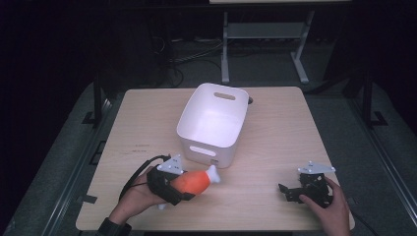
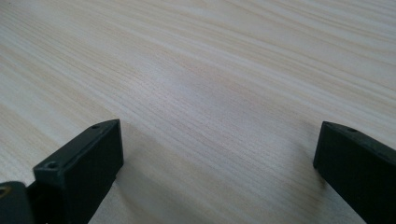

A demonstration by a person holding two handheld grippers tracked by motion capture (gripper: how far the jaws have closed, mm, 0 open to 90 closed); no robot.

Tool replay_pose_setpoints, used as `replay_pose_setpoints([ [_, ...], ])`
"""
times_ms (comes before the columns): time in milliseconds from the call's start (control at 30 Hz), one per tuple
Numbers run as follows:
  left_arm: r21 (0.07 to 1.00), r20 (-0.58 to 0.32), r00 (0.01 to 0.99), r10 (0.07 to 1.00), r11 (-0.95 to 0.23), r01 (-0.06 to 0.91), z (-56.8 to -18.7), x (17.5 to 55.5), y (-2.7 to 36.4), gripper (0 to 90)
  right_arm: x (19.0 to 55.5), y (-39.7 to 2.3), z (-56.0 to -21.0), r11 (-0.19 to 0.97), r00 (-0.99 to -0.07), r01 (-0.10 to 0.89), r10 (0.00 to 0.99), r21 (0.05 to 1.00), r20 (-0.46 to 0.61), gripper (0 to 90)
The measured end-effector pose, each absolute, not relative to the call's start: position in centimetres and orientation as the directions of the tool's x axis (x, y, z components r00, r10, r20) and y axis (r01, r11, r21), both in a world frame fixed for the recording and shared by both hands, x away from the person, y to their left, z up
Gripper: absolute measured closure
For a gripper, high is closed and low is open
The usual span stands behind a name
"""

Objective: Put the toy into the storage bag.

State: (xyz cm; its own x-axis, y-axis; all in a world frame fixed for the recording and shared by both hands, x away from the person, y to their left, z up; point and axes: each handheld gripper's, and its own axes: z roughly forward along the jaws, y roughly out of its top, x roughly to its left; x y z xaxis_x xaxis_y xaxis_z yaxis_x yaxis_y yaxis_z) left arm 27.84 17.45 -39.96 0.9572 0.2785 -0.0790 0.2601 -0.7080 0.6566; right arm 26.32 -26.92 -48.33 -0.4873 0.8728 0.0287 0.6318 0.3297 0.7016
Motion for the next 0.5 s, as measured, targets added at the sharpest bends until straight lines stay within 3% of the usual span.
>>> replay_pose_setpoints([
  [500, 0.68, -0.066, 0.969, 0.239, -0.7, 0.22, -36.7, 28.2, 17.6, 24.9, 26.3, -26.9, -48.3, 0.329, -0.487, 0.632, 0.873, 0.702, 0.029, 0.9],
])
